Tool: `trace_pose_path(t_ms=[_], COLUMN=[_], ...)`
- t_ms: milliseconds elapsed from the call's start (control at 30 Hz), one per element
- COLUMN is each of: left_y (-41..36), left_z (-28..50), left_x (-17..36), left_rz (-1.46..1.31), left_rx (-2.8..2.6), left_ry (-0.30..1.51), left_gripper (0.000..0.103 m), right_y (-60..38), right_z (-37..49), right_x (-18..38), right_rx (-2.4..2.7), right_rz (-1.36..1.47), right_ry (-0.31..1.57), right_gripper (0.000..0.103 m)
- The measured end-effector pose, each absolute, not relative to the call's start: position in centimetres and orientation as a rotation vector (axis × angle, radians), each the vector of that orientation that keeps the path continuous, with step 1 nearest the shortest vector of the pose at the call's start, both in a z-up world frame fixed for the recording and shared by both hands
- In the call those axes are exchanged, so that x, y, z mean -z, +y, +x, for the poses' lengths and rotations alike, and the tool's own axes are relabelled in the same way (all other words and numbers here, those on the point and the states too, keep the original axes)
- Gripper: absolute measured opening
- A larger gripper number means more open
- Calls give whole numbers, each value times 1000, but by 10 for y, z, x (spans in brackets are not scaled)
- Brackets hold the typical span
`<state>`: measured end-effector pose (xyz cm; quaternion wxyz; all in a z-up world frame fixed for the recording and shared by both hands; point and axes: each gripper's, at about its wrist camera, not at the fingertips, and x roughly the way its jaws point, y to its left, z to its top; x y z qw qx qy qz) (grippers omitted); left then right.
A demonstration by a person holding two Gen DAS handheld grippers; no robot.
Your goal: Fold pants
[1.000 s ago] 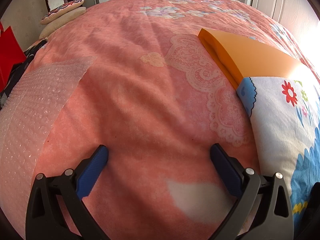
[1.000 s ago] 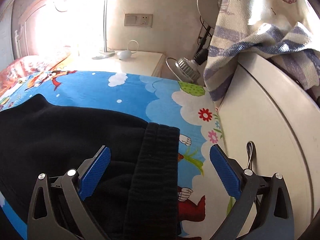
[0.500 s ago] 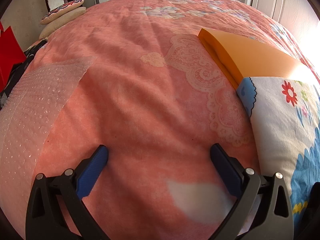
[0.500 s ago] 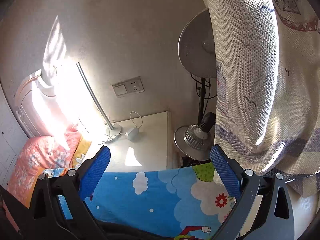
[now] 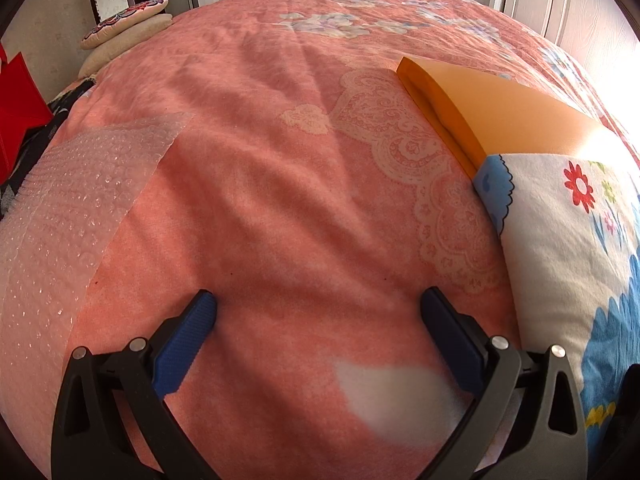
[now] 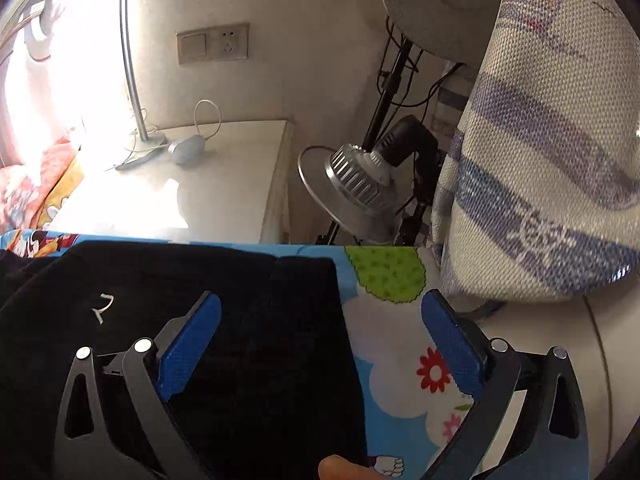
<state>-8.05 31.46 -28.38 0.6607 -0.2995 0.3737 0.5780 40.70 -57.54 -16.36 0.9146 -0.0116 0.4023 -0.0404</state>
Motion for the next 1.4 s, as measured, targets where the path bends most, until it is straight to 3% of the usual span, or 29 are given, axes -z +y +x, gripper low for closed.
trace_pose_path(t_ms=[200,400,800,1400], left_y=[315,315,315,315], left_z=[-80,-80,-80,-81], left_x=[284,284,284,284], left_rz=[-678,-678,-678,-678], left_rx=[-1308,-1308,-1308,-1309], left_ry=[845,846,845,844], left_gripper=[102,102,102,102], right_y=[-536,-562,-599,-561], right_z=[367,339,438,448], right_x=[178,193,208,225], right_rx=[-1,43,114,96], right_rz=[-26,-46,75,-34], right_ry=[829,862,874,918], right_gripper=[98,98,98,98])
